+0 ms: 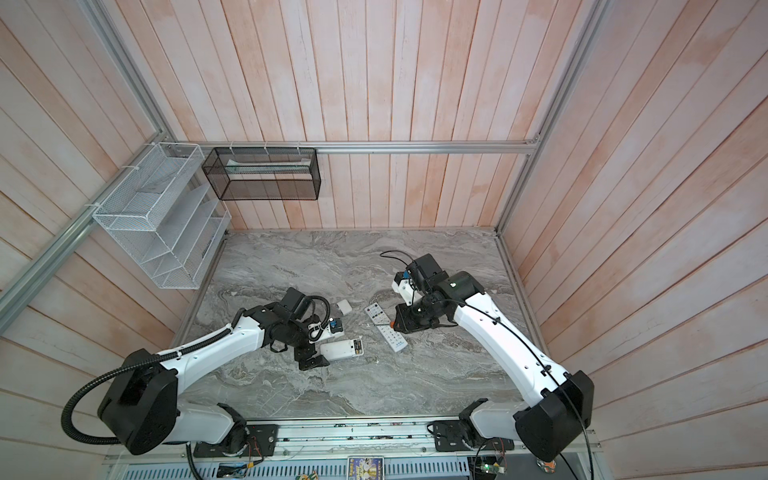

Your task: Unload the batteries from the remote control

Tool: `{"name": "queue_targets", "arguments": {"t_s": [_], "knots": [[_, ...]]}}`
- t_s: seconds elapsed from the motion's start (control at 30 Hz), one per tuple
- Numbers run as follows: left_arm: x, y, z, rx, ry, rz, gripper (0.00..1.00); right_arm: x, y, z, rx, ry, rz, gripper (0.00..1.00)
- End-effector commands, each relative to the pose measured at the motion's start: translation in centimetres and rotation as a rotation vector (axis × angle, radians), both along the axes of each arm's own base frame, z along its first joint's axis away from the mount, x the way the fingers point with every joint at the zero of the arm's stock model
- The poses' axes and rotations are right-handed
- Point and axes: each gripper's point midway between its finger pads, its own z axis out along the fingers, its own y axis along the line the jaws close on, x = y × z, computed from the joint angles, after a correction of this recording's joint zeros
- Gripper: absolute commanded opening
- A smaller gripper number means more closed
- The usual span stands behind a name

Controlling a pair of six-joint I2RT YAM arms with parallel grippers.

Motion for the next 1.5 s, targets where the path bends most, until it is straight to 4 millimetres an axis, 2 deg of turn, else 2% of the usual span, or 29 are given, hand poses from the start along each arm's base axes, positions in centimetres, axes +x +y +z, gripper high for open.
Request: {"name": "queue_targets", "arguments": {"t_s": [0.0,0.17,0.47,0.6,0.73,0.83,1.07,1.3,1.37,1.47], "knots": [[1.0,-0.9,-0.8,-0.030,-0.096,-0.051,0.99,-0.4,0.7,0.9,0.067,-0.012,-0.006,0.10],[1.7,-0.2,-2.5,0.024,-0.149,-0.046,0.99,-0.5,1.2,1.2,0.102,-0.009,-0.011,0.09],[1.8,-0.2,-4.8,0.078,-0.114,-0.059,0.96,-0.6,1.7,0.9,0.118,0.009,-0.017,0.09],[1.4,-0.2,-5.5,0.094,-0.077,-0.072,0.89,-0.5,1.9,1.1,0.124,0.012,-0.019,0.09],[1.1,-0.5,-5.8,0.088,-0.045,-0.078,0.74,-0.5,2.0,1.0,0.129,0.019,-0.023,0.09],[0.6,-0.7,-5.9,0.085,-0.016,-0.091,0.61,-0.5,2.0,1.0,0.135,0.028,-0.027,0.09],[-0.5,-1.5,-5.0,0.036,0.042,-0.105,0.52,-0.7,2.1,1.0,0.141,0.040,-0.033,0.10],[0.6,-2.6,-2.4,-0.011,0.006,0.012,0.53,-1.1,2.6,0.0,0.136,0.047,-0.084,0.09],[0.5,-2.9,-2.2,-0.005,0.021,0.051,0.54,-1.2,3.0,-0.4,0.149,0.051,-0.108,0.09],[-0.1,-3.2,-2.9,0.042,0.052,0.095,0.54,-1.4,3.1,-1.1,0.149,0.059,-0.143,0.09]]}}
